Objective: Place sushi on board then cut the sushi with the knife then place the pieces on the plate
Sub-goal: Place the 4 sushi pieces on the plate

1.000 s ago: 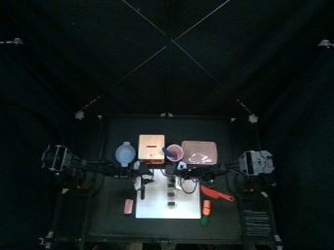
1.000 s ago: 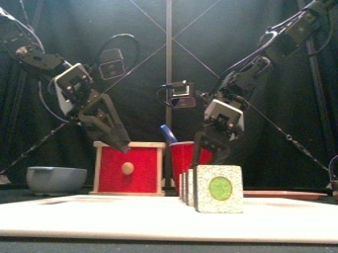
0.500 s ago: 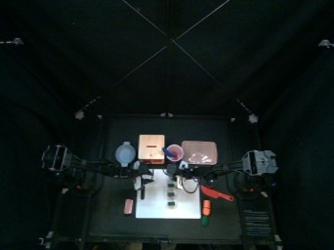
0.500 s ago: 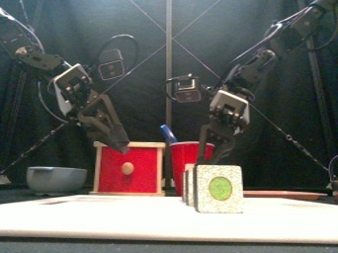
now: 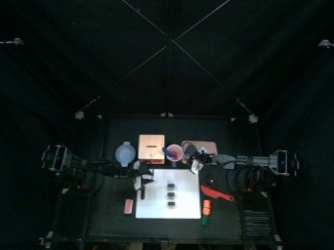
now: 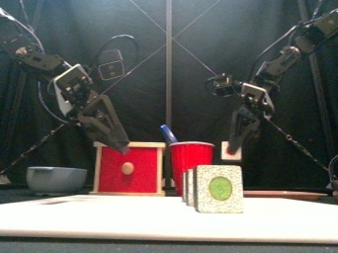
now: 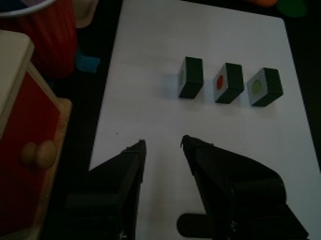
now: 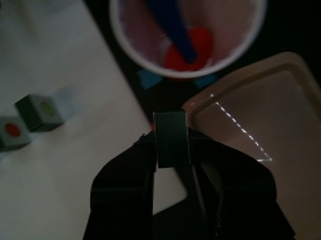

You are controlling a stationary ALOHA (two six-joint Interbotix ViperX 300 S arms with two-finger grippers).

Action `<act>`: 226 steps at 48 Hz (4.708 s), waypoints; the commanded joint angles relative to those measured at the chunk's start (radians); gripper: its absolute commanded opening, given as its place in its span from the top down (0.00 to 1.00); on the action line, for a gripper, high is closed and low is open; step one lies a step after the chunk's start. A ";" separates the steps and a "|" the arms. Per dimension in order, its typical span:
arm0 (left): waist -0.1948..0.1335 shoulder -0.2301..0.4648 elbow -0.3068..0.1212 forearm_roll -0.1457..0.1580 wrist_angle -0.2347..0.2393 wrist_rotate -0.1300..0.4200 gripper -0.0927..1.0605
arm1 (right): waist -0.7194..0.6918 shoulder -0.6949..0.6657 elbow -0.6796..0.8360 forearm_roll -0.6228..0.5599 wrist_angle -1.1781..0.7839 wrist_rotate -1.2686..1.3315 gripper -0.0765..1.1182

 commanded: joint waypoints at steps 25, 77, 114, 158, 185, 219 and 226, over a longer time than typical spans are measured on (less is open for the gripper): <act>0.009 -0.003 -0.009 0.000 -0.008 -0.002 0.25 | -0.112 0.173 -0.064 -0.046 -0.034 -0.005 0.28; 0.009 -0.003 -0.009 0.000 -0.002 -0.002 0.25 | 0.469 0.183 -0.202 -0.075 -0.057 -0.003 0.28; 0.011 -0.003 0.000 -0.002 -0.002 -0.003 0.25 | 0.463 0.356 -0.282 -0.100 -0.057 -0.005 0.33; 0.012 -0.003 0.000 0.000 -0.002 -0.003 0.25 | -0.002 -0.063 0.009 -0.074 0.184 -0.002 0.48; 0.017 -0.003 0.000 -0.002 -0.002 -0.003 0.26 | -0.101 0.114 0.014 -0.046 0.058 -0.003 0.37; 0.017 -0.003 -0.002 -0.002 -0.002 -0.005 0.26 | 0.120 -0.064 -0.037 -0.011 0.169 -0.002 0.27; 0.017 -0.003 -0.003 -0.002 -0.002 -0.005 0.26 | 0.253 -0.029 -0.061 -0.011 0.104 -0.008 0.27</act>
